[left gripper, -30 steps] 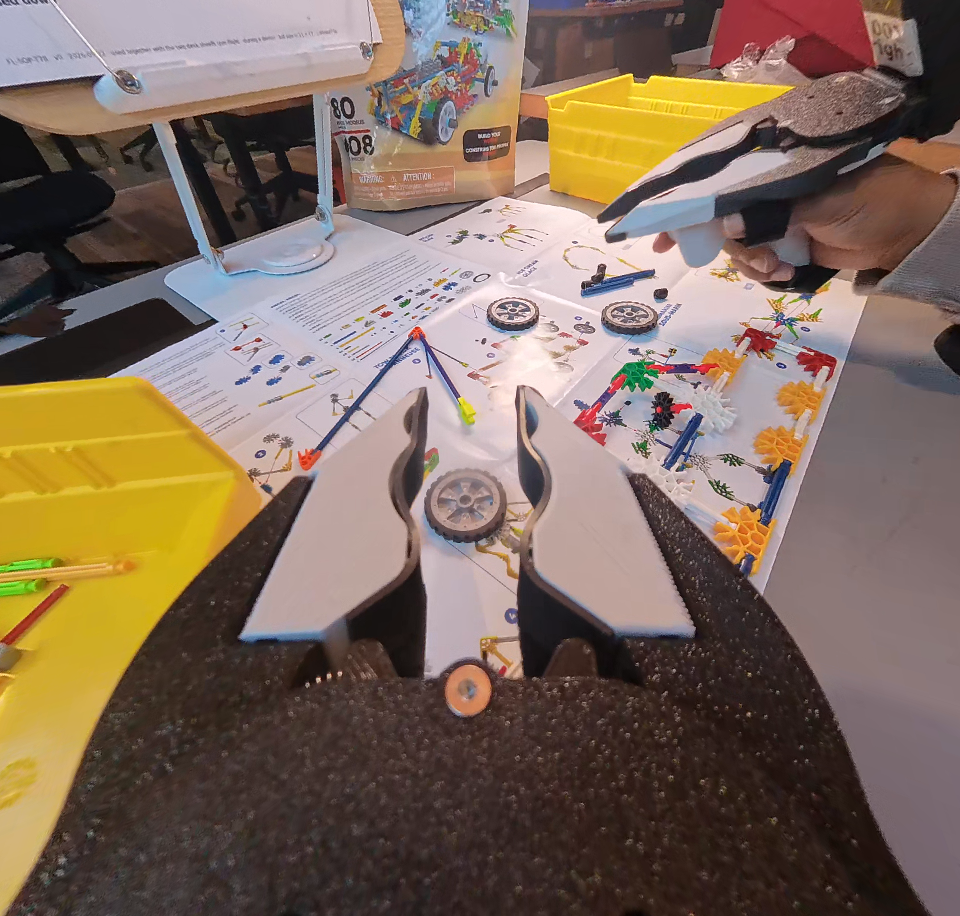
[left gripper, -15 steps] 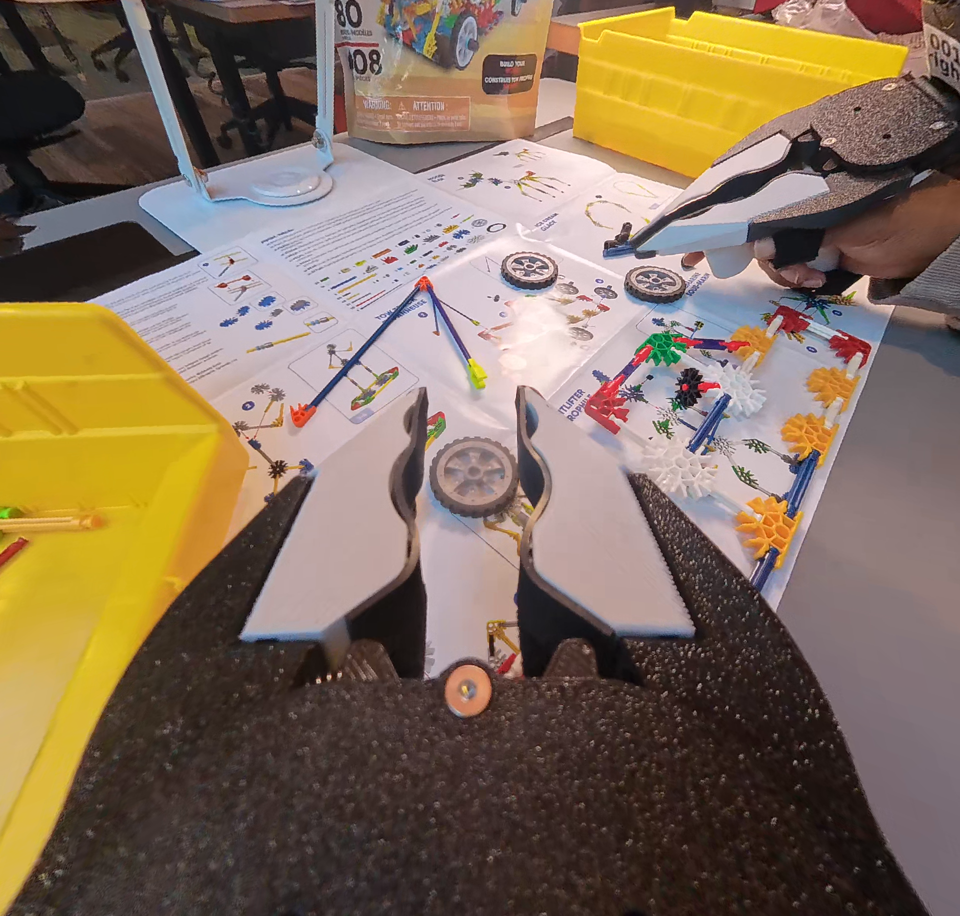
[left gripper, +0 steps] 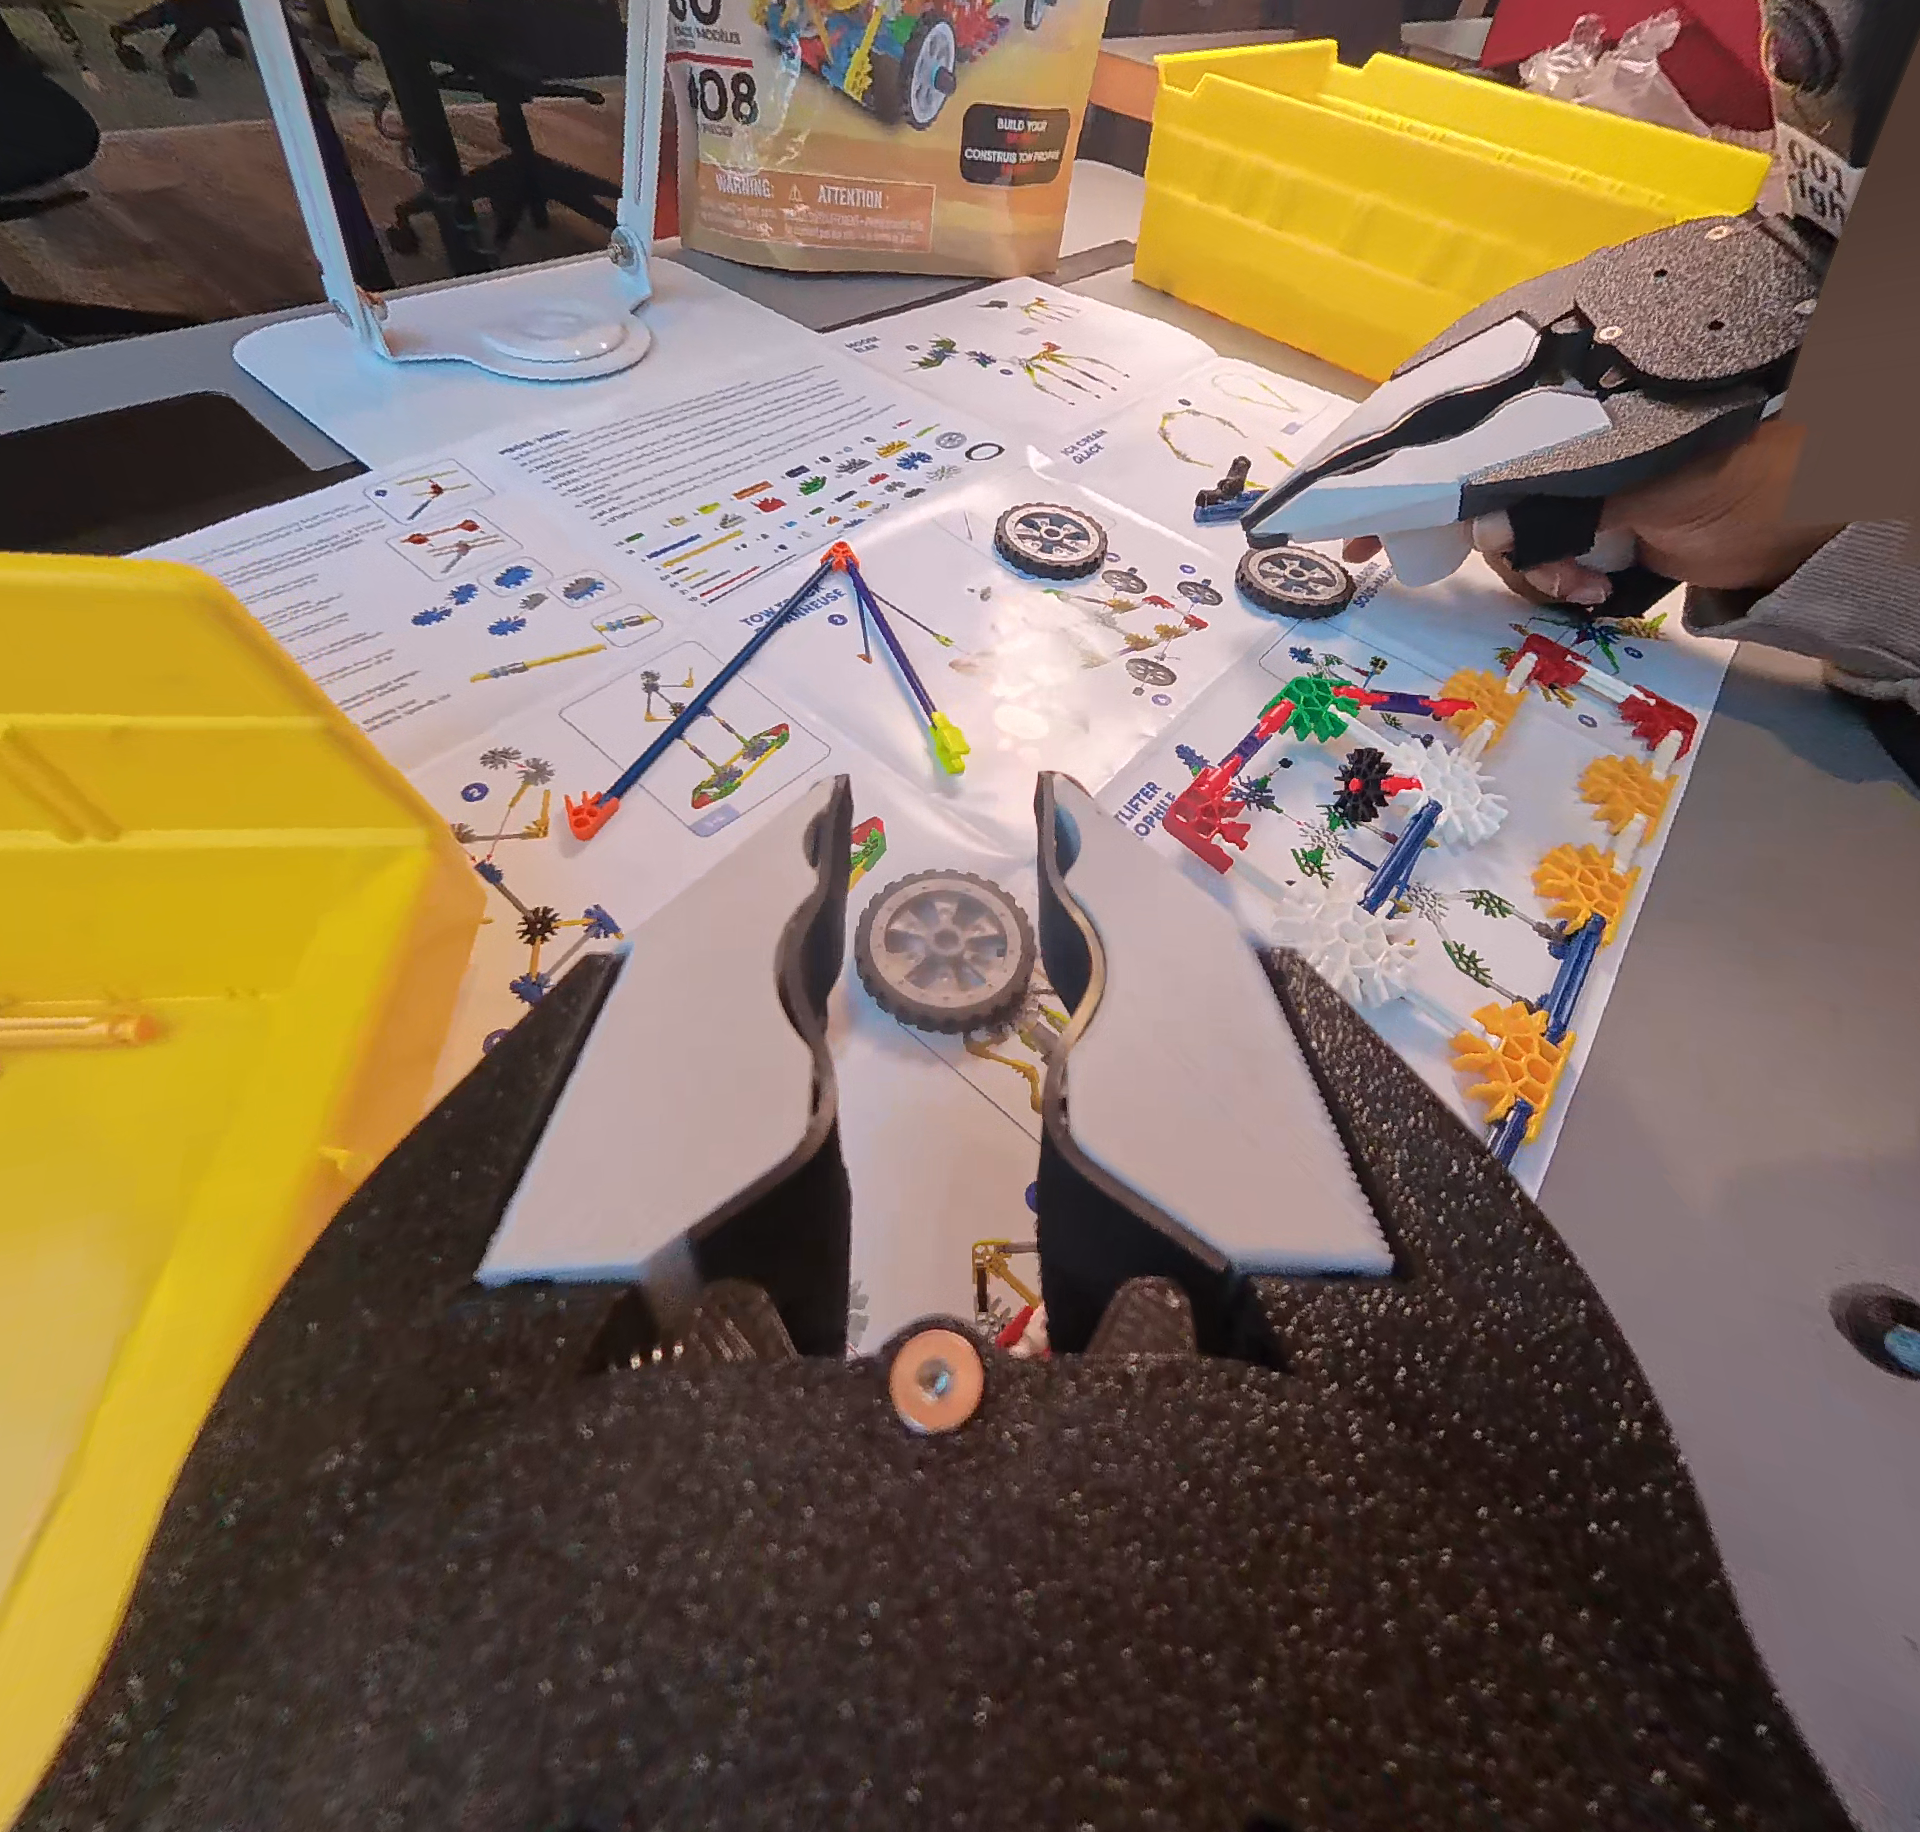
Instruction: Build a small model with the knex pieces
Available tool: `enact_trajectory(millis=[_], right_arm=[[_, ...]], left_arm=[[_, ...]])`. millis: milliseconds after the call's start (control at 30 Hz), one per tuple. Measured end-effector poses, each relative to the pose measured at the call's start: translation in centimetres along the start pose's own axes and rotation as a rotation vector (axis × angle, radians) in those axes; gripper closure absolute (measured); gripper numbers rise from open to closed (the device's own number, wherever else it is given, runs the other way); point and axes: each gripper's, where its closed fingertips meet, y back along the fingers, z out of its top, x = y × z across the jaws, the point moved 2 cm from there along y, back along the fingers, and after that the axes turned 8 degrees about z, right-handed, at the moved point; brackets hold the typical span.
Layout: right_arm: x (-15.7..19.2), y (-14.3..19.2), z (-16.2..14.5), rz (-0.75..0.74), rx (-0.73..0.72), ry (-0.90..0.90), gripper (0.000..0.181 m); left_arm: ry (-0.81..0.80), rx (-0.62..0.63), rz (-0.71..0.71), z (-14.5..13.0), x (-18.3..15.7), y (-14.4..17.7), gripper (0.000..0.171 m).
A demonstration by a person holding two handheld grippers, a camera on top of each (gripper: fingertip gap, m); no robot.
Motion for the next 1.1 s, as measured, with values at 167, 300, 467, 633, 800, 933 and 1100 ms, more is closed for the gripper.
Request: enact_trajectory(millis=[167, 300, 467, 633, 800, 933, 1100], right_arm=[[0.0, 0.1, 0.1, -0.006, -0.01, 0.003, 0.18], [-0.2, 0.8, 0.7, -0.026, -0.071, 0.003, 0.18], [-1.2, 2.0, 1.4, -0.033, -0.162, -0.077, 0.178], [-1.1, 3.6, 3.0, 0.036, -0.303, -0.121, 0.173], [-0.6, 5.0, 4.3, 0.081, -0.402, -0.118, 0.171], [-0.4, 5.3, 4.6, 0.084, -0.419, -0.093, 0.171], [-0.1, 4.9, 4.4, 0.097, -0.408, -0.08, 0.171]], left_arm=[[-0.027, -0.015, 0.009, 0.1, -0.3, 0.3, 0.139], [-0.081, -0.039, 0.047, 1.1, 0.0, 1.1, 0.141], [-0.144, -0.143, 0.268, 7.6, 5.5, 6.4, 0.144], [-0.267, 0.265, 0.34, 8.2, 13.0, 8.1, 0.141], [-0.351, 0.678, 0.157, 1.3, 17.0, 4.9, 0.146], [-0.408, 0.761, 0.12, -0.8, 18.1, 3.2, 0.146], [-0.424, 0.854, 0.103, -2.8, 19.3, 2.5, 0.146]])
